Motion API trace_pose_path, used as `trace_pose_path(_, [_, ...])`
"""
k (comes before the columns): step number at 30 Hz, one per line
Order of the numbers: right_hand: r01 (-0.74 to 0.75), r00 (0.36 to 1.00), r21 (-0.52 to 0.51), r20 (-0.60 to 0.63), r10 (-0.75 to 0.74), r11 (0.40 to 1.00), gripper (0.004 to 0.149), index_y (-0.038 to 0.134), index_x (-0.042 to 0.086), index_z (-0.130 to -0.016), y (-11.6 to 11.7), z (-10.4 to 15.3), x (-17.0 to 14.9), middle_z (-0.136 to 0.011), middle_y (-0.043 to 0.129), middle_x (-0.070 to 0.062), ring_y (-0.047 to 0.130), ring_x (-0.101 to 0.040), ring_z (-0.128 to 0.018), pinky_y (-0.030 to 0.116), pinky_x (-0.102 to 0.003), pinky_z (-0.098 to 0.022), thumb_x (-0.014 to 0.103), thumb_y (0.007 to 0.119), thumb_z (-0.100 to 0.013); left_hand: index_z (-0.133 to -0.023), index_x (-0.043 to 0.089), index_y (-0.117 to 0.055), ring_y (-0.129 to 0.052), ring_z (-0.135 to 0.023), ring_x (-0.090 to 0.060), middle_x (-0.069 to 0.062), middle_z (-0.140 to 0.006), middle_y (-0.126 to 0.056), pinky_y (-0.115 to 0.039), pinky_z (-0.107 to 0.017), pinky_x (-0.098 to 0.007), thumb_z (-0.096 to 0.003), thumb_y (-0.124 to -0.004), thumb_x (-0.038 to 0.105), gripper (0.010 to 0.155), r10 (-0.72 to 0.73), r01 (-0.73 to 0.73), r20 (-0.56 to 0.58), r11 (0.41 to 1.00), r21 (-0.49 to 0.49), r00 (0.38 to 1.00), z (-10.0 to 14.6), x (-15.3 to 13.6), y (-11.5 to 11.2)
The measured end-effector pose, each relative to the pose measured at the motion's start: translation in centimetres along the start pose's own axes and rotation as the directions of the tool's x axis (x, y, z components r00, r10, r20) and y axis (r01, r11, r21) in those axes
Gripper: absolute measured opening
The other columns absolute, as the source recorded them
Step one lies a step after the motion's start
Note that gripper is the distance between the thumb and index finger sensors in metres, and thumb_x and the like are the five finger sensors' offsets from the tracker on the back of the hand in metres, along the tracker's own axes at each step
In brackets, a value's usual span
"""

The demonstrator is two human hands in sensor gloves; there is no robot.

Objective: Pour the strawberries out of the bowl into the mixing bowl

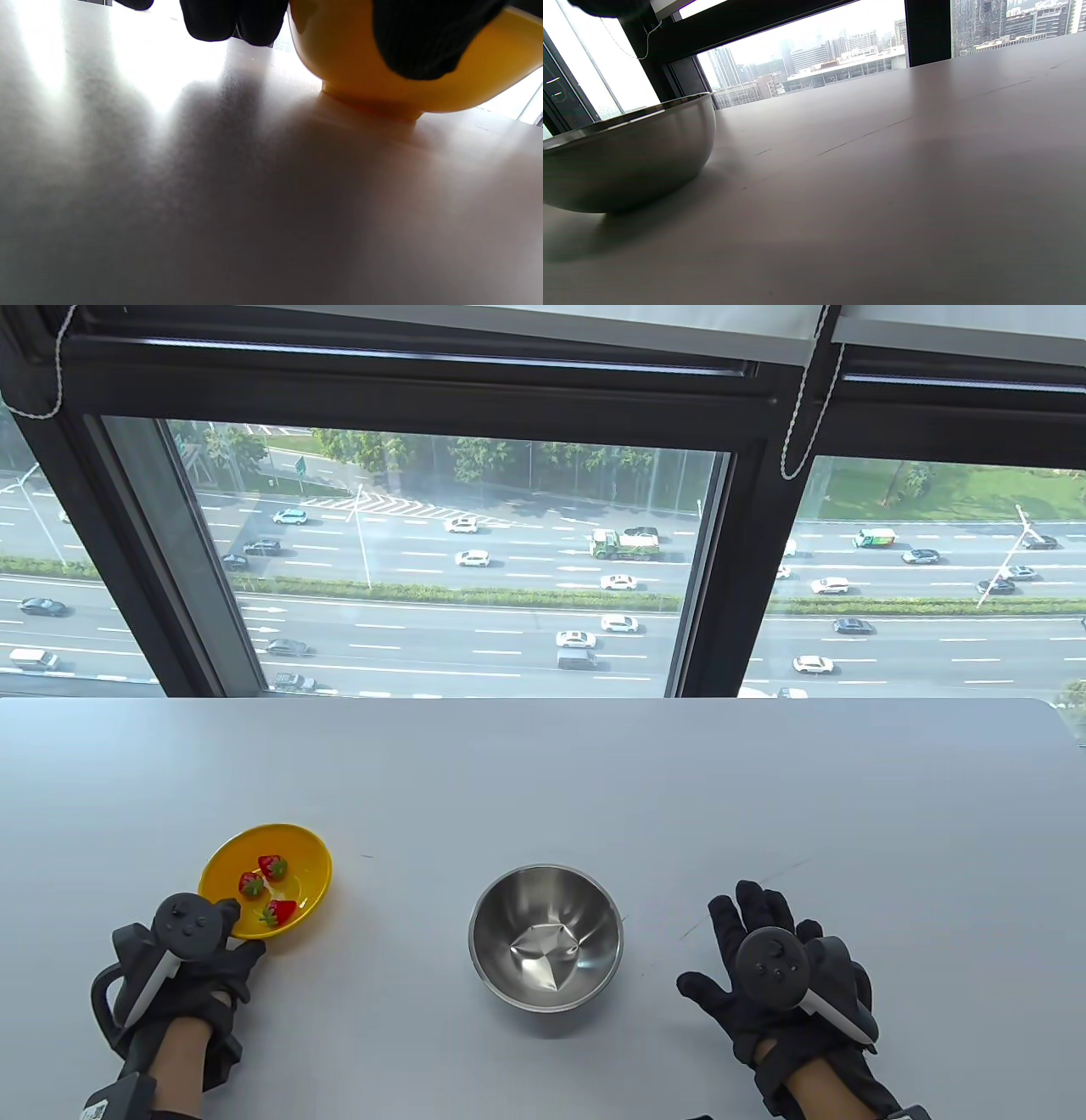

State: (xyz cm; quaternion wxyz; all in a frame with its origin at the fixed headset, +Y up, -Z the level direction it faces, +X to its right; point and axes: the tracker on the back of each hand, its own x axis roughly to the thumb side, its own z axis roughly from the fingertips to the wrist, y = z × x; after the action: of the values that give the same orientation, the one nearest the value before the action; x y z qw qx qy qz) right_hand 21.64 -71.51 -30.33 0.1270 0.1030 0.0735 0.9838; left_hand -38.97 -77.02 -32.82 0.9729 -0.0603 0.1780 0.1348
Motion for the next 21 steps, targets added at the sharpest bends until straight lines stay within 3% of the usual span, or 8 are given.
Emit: trace_pose_path(21, [0.007, 1.000, -0.007, -0.006, -0.007, 1.000, 0.092, 0.024, 0.022, -0.107, -0.1, 0.1, -0.2, -0.112, 0.004, -0.014, 0.015, -0.047, -0.105, 0.019, -0.076, -0.066, 0.070, 0.062, -0.038, -0.095, 0.038, -0.068, -0.066, -0.108, -0.037, -0.010, -0.115, -0.059, -0.054, -0.073, -0.067, -0.0366, -0.085, 0.054, 0.063, 0.083, -0.103, 0.128, 0.983, 0.153, 0.988, 1.1, 1.5, 1.7])
